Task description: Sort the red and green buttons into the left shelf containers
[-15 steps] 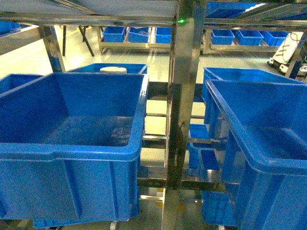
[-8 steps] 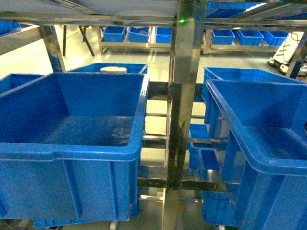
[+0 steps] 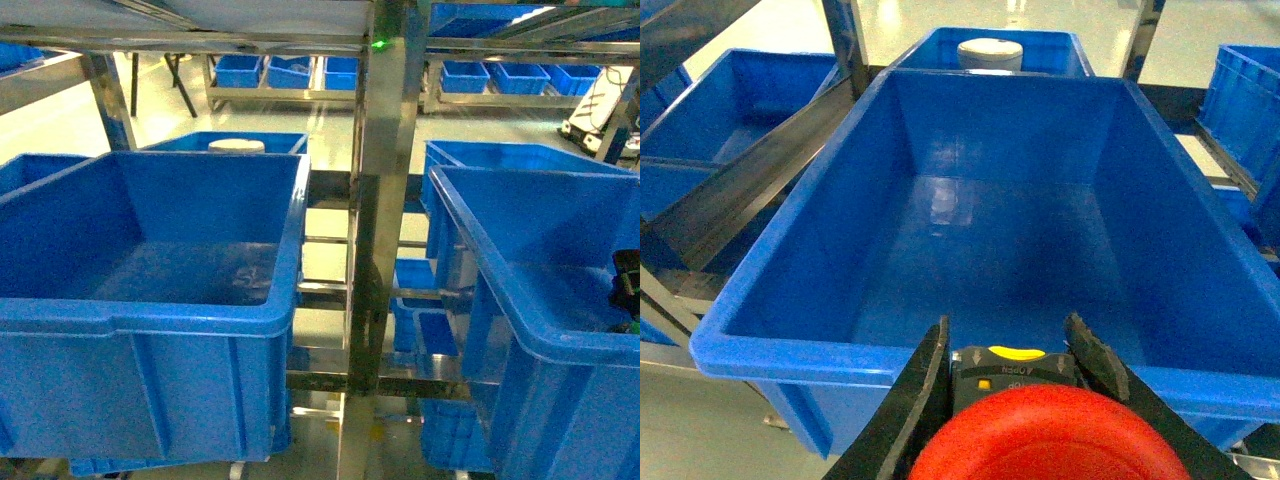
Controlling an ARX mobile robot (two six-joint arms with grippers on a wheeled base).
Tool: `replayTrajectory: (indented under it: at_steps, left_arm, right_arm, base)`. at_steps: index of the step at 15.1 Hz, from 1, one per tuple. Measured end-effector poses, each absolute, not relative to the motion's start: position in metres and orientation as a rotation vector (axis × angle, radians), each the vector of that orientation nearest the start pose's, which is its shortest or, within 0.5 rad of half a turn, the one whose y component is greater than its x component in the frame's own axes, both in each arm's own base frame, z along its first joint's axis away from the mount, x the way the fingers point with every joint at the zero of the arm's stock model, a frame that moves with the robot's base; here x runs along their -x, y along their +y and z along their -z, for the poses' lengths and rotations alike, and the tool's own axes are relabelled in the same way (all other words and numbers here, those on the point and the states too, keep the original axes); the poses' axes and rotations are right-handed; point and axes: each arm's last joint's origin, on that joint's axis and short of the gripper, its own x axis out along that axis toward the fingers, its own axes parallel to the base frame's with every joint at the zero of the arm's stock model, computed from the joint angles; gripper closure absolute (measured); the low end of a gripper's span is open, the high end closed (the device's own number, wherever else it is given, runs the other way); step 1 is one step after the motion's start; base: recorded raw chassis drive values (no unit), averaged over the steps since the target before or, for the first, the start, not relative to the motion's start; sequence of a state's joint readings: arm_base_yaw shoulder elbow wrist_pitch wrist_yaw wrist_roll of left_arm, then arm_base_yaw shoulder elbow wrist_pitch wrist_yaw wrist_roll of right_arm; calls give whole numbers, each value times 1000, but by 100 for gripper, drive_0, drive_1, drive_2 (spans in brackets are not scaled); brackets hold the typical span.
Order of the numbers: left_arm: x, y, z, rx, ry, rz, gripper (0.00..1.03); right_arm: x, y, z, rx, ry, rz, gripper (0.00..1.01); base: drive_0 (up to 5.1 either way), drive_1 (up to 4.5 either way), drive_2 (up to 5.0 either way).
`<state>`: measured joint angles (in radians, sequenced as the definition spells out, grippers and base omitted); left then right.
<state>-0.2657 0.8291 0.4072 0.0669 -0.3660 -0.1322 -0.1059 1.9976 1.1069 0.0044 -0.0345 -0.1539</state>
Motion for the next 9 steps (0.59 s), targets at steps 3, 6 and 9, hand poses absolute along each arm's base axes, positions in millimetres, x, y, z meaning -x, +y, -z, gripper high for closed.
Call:
replayTrajectory:
  at_steps: [3,6,9]
  left_arm:
    - [-175,-37,-220,21,330,-121,74]
    - [-175,-37,-220,21,330,-121,74]
    - [-175,-37,-220,21,330,-122,74]
  right_arm:
    - [-379,-40,-124,88,798,14,4]
    - [-356,-36,-142,99,674,6,3]
    - [-301,-31,-167,106,410,41,3]
  base:
    - [0,0,0]
    - [0,0,0]
    - [0,0,0]
